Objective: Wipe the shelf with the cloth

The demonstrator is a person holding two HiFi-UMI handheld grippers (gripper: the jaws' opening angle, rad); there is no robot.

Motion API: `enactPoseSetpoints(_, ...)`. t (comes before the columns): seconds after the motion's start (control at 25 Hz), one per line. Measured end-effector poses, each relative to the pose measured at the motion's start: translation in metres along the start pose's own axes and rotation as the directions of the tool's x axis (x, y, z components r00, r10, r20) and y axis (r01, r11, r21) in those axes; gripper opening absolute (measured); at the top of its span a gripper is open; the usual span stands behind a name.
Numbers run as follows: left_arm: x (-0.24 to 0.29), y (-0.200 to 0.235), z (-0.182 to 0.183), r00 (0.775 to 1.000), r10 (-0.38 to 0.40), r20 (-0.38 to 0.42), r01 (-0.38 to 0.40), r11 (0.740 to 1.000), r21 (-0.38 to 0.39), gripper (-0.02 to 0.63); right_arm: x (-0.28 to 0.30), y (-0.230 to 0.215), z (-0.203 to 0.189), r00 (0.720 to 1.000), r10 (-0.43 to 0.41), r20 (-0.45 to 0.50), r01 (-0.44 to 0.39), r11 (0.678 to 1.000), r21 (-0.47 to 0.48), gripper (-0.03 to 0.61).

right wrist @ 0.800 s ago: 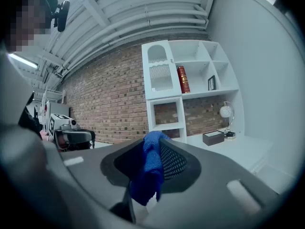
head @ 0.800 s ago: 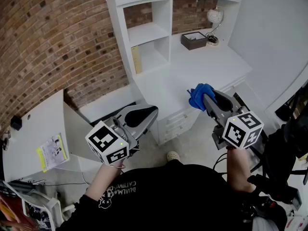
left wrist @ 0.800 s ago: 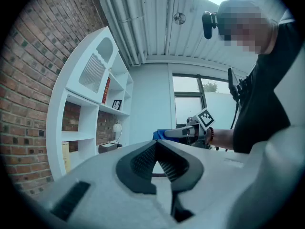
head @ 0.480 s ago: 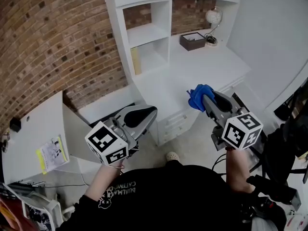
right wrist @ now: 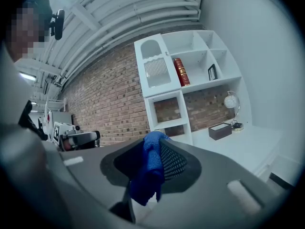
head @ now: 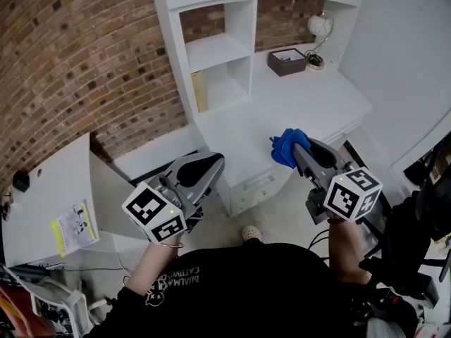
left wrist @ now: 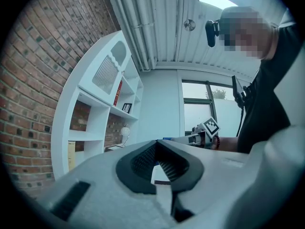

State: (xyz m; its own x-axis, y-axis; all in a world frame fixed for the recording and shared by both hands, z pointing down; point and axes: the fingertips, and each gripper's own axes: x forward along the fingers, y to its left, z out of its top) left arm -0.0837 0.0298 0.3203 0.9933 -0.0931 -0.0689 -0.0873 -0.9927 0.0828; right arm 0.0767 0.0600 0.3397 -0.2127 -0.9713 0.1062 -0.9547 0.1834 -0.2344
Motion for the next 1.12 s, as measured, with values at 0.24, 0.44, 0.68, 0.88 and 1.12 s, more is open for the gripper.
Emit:
enactPoseSetpoints(0.24,0.030,0.048,0.005,0.998,0.064,0.021,-0.065,0.998,0.004,0.003,0.052,-0.035,0.020,0.998,0.067,-0.005,-0.067,0.998,-0.011,0.109)
enactPoseSetpoints(0.44,0.061,0.091,0.013,0.992,0.118,0.036,-0.119,0.993,0.025,0.003,0.101,-0.066,0.044,0.988,0.151,0.013,-0.150,0.988,-0.022,0.109)
enactPoseSetpoints(0.68,0.108,0.129,0.016,0.988,0.153,0.023,-0.155,0.986,0.058,0.003,0.147,-0.095,0.069,0.970,0.243,-0.020,-0.243,0.965,-0.102,0.110)
enactPoseSetpoints(0.88,0.146,0.147,0.008,0.987,0.159,-0.018,-0.156,0.983,0.097,0.003,0.181,-0.110,0.082,0.947,0.319,-0.044,-0.322,0.937,-0.135,0.110)
enactPoseSetpoints(1.12,0.161,0.171,-0.007,0.982,0.172,-0.079,-0.167,0.984,0.067,0.003,0.237,-0.113,0.085,0.916,0.397,-0.058,-0.401,0.907,-0.129,0.112)
